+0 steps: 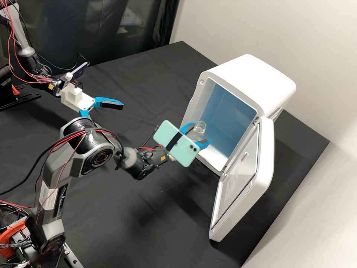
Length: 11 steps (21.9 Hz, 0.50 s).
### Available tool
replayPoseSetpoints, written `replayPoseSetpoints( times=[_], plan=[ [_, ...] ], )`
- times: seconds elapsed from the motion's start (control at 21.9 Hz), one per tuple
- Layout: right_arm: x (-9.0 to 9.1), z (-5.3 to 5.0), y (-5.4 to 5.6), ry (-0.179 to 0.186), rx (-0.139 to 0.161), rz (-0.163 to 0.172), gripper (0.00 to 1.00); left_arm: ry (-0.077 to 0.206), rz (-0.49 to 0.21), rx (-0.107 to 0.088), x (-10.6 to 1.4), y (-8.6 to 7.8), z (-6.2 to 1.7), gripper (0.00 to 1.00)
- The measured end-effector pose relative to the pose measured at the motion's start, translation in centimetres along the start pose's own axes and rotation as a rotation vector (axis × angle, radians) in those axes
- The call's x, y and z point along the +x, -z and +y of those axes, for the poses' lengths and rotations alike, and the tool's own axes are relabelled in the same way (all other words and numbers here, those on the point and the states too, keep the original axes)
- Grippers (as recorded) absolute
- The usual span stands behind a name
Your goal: Take the flask out of the incubator
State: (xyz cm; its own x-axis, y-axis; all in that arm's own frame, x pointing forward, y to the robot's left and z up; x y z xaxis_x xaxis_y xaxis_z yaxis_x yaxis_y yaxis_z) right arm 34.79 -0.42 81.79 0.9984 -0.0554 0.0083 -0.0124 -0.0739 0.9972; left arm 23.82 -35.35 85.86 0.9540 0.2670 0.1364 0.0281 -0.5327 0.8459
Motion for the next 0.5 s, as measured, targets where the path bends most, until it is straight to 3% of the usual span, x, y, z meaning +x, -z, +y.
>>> replayPoseSetpoints(
  times=[0.18, 0.41, 0.5],
  plan=[
    [-3.7, -0.4, -1.7, 0.02, -0.009, 0.011, 0.0, 0.0, 0.0, 0.0, 0.0, 0.0, 0.0, 1.0],
    [-9.2, 0.5, -3.7, 0.036, -0.009, -0.067, 0.0, -0.014, 0.001, 0.002, -0.1, 0.0, 0.32, 1.0],
    [-10.6, 0.6, -4.1, 0.049, -0.018, -0.081, 0.0, -0.016, 0.0, 0.002, -0.1, 0.0, 0.38, 1.0]
  ],
)
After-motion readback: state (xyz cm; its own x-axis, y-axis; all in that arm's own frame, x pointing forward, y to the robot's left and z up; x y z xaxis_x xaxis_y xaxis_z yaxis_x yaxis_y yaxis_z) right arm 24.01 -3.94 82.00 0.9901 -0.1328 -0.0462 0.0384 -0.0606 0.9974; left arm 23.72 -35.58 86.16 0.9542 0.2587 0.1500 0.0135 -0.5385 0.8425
